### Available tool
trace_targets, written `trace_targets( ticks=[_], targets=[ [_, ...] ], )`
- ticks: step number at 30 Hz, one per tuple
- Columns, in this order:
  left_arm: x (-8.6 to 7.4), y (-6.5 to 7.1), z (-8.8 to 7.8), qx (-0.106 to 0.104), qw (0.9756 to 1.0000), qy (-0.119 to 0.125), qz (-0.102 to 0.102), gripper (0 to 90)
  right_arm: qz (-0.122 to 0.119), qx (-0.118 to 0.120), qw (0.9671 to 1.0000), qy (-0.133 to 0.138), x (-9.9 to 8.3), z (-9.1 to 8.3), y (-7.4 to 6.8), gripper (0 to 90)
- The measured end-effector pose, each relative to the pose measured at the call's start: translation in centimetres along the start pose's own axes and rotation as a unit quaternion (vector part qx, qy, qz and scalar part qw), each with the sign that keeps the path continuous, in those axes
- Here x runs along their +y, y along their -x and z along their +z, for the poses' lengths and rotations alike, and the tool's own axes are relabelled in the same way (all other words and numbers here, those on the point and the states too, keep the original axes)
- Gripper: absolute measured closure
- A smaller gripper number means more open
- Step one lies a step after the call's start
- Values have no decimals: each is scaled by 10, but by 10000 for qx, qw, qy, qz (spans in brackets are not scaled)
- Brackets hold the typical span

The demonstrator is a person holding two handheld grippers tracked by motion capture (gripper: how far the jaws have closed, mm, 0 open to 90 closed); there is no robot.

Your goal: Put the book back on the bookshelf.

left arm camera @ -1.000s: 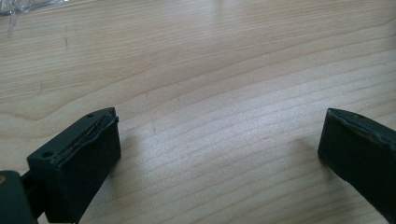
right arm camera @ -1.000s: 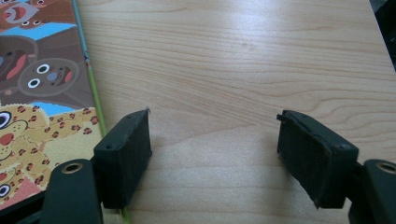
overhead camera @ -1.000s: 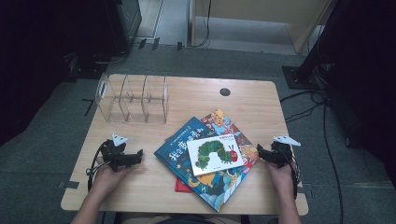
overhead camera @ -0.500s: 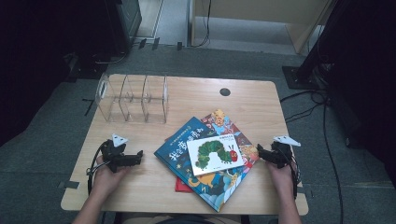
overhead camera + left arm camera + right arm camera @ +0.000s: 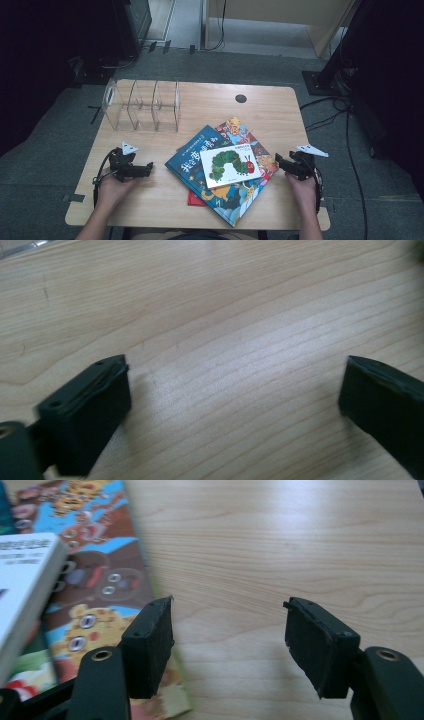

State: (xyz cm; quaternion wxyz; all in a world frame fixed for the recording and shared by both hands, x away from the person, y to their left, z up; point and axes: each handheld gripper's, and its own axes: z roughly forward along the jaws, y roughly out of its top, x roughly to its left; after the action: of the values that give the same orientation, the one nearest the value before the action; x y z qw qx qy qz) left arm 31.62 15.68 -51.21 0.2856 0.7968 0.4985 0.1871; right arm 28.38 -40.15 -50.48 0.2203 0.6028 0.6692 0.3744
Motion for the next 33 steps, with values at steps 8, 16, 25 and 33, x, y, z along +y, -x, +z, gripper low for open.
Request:
trace_targets(
  ticks=[8, 16, 25, 33],
  targets=[
    [8, -1, -5, -571, 9981, 14, 215, 410, -219, 247, 9994, 117, 1, -9, -19, 448],
    [19, 1, -11, -1012, 9947, 15, 176, 662, -188, 718, 9972, 32, -8, -21, -35, 577],
    [34, 8, -9, -1321, 9908, -144, 255, 808, -374, 899, 9952, -117, -13, -26, -45, 678],
    [47, 13, -5, -1631, 9860, -194, 300, 900, -500, 978, 9938, -190, -20, -34, -50, 816]
  ],
)
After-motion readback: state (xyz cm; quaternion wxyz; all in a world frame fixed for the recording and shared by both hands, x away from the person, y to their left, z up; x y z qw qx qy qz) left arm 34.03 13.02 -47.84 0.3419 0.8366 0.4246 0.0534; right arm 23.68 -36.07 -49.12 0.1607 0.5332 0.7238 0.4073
